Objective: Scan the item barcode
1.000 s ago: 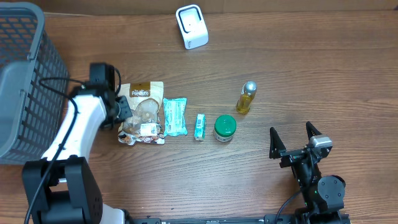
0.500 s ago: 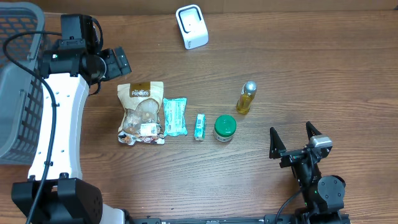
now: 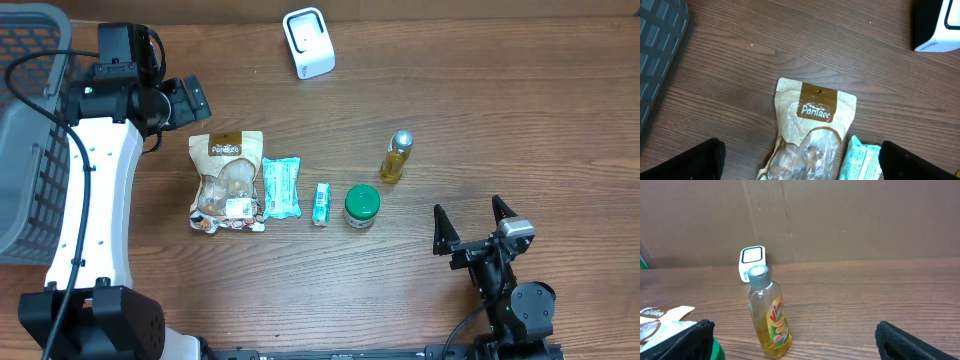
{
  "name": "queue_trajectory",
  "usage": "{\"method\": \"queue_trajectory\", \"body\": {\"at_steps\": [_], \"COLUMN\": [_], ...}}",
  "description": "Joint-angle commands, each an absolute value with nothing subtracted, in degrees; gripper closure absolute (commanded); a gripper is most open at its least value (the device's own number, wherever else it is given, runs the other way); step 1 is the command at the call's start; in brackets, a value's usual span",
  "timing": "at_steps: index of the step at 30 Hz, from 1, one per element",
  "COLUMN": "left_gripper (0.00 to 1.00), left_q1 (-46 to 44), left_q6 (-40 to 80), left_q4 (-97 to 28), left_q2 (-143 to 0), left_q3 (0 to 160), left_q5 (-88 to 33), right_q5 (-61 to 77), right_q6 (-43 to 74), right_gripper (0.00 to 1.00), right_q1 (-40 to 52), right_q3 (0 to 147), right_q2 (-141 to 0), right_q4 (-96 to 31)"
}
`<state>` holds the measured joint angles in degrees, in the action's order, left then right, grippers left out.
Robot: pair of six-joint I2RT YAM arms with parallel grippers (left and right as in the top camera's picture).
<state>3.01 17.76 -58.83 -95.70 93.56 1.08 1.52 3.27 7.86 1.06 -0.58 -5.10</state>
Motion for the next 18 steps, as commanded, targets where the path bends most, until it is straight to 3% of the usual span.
{"method": "queue_trajectory", "body": {"at_steps": [1, 18], "left_gripper": [0.01, 0.00], "left_q1": [2.61, 2.61], "left_q6": [17.32, 17.32], "left_q4": [-58.94, -58.94], "left_q2": [-95.59, -95.59], "left_q3": [93.97, 93.97], "left_q5": [1.67, 1.69], "right_q5": [1.54, -0.34], "right_q6": [3.66, 2.83], "right_gripper": [0.00, 0.00], "right_q1": [7.64, 7.64], "right_q3": [0.47, 0.47], "right_q2": [-0.16, -0.16], "right_q4": [-4.69, -2.33]}}
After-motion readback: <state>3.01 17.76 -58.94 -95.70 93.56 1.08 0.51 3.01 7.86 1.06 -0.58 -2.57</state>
